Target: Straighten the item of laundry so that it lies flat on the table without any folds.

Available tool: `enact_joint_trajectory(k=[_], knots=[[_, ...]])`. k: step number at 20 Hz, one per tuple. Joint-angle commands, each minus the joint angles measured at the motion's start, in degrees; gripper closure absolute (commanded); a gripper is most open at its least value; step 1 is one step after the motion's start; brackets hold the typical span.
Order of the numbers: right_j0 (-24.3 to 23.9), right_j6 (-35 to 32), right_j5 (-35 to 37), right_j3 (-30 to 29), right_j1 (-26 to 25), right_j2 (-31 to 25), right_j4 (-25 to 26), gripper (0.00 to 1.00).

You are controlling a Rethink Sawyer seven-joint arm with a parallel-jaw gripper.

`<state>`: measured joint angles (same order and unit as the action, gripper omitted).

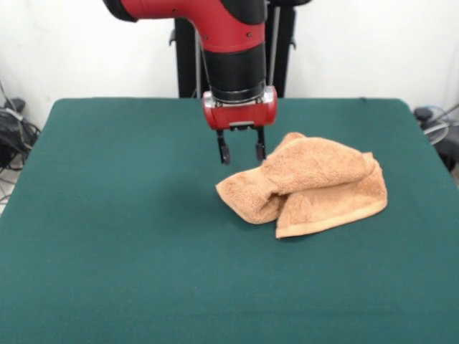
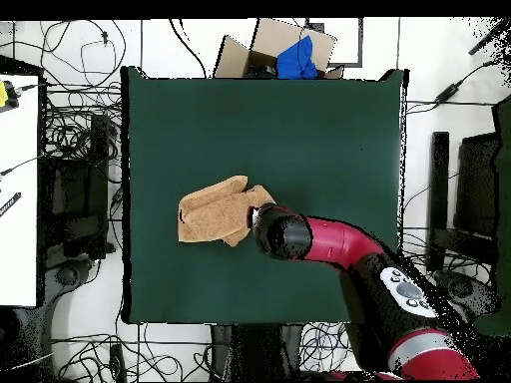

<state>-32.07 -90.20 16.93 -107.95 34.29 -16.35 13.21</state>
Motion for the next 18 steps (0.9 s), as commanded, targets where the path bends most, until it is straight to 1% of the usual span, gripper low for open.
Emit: enact_joint_trajectory(k=[1,7,14,18], knots=[[1.8,-5.0,-4.6,3.7,-4.0,-2.1,2.4,0.00],[1.4,-4.4,-4.5,3.8,-3.9,-1.9,2.5,0.00],[0.3,-2.3,-4.5,7.6,-6.7,-2.4,3.2,0.00],[0.0,-2.0,-4.2,8.5,-7.0,-2.4,3.4,0.00]])
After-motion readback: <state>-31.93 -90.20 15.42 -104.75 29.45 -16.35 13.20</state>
